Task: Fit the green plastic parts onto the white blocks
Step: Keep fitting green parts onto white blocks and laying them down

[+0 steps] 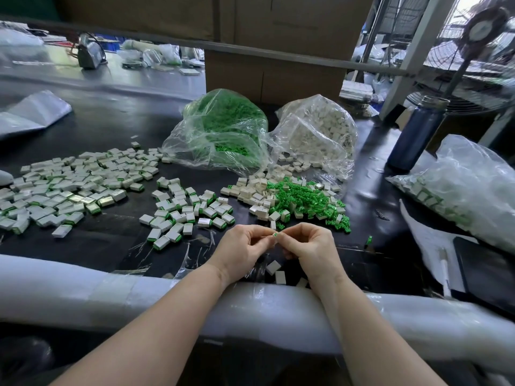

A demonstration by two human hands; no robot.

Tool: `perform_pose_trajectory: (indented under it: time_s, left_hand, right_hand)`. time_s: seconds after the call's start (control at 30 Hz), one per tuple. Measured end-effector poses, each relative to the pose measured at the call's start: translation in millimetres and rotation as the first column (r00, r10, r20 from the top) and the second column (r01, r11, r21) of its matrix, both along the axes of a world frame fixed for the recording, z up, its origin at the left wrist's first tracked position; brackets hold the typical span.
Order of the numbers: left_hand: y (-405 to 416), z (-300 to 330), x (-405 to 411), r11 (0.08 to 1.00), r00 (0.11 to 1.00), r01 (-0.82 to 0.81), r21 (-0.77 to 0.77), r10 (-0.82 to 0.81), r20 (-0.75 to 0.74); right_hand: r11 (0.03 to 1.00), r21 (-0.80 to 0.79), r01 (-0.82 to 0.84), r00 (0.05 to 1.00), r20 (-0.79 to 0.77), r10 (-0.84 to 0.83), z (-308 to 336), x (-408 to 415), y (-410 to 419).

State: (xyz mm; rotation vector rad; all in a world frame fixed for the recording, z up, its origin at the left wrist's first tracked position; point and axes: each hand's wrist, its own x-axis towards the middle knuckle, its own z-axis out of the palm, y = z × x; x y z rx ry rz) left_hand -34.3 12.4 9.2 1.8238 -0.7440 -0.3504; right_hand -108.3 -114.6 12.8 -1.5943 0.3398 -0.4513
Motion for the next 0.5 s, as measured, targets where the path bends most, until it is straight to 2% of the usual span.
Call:
perform_pose_trajectory:
  time_s: [0.2,0.37,0.5]
  left_hand:
    - [0.5,0.0,0.8,0.999,0.999,-0.031,-0.03,0.031,-0.014]
    - [-0.1,0.1,2.1,0.999,0.999,-0.016,-0.037,0.015,-0.032]
    - [-0.7,0.8,3.2,0.997,1.0,-0.016,-0.075,0.015,-0.013]
  right_hand:
    - [0.997,-0.033,-0.072,0.997,0.014,0.072,-1.4,0.2,0.9]
    - [0.997,0.017,-0.081,0.997,0.019,0.081,-3.0,0.6,-0.9]
    - [0.994,-0.05,-0.097,0.995,-0.035,0.096,-3.9,3.0,1.8]
